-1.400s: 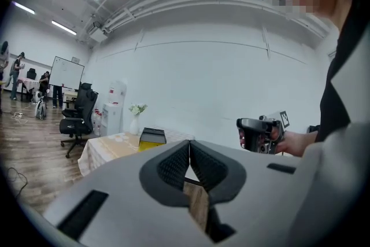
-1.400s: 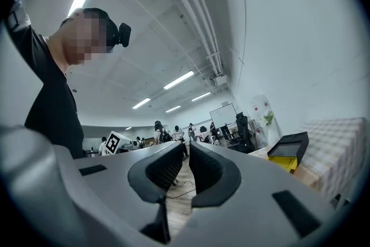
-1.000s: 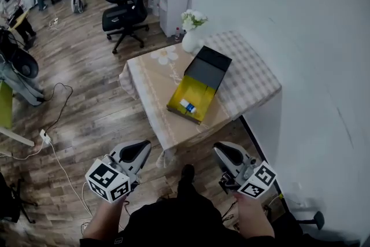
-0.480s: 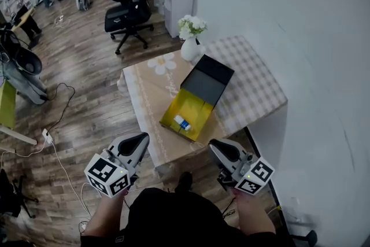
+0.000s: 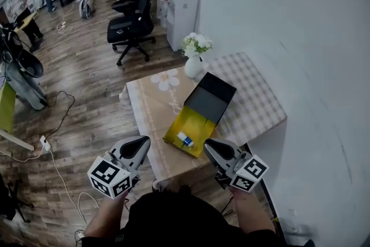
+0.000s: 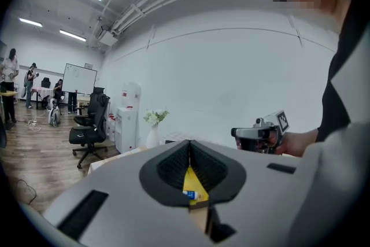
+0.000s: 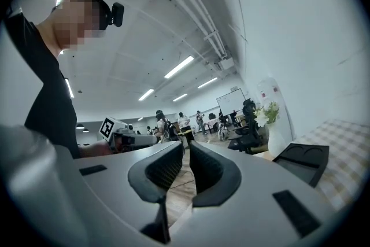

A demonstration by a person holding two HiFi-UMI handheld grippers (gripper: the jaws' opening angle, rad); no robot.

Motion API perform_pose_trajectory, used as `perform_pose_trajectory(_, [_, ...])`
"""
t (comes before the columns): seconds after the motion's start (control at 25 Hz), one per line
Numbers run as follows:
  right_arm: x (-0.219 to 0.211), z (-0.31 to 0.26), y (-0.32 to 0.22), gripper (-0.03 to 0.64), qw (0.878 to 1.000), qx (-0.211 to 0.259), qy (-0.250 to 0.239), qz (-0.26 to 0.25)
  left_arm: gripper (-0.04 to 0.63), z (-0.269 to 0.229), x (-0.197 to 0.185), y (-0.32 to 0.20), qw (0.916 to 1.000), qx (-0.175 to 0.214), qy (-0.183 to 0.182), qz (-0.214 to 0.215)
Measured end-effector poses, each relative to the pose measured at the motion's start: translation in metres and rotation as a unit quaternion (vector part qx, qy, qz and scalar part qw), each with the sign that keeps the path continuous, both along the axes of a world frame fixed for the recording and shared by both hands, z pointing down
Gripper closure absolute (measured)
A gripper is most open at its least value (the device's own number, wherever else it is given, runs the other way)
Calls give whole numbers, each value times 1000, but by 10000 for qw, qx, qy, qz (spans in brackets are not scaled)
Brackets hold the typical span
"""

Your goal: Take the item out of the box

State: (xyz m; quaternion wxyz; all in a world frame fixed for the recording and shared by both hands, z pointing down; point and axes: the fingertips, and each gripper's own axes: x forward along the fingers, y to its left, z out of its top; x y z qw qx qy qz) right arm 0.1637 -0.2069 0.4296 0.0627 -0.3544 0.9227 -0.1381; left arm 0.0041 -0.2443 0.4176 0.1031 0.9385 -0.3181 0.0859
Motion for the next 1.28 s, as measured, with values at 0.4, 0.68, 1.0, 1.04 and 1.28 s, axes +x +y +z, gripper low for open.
perform_pose_trajectory(0.4, [-32, 64, -54, 574, 9889, -691, 1307, -140, 581, 19, -19, -33, 9997, -206, 112, 101])
perform_pose_trajectory(0.68, [-41, 118, -76, 509, 9659, -1387, 2152, -376, 580, 42, -32, -42, 9988, -461, 138, 122])
perform_pose_trajectory(1.0, [-48, 204, -96, 463, 9295, -2017, 3008, -701, 581, 72, -42, -45, 9969, -763, 189, 98])
perform_pose_trajectory(1.04, [-49, 215, -97, 458, 9227, -2128, 3128, -743, 581, 76, -43, -45, 9966, -800, 188, 85])
perform_pose_trajectory(1.28, [-44, 266, -106, 449, 8902, -2676, 3617, -719, 581, 92, -51, -44, 9950, -972, 223, -13])
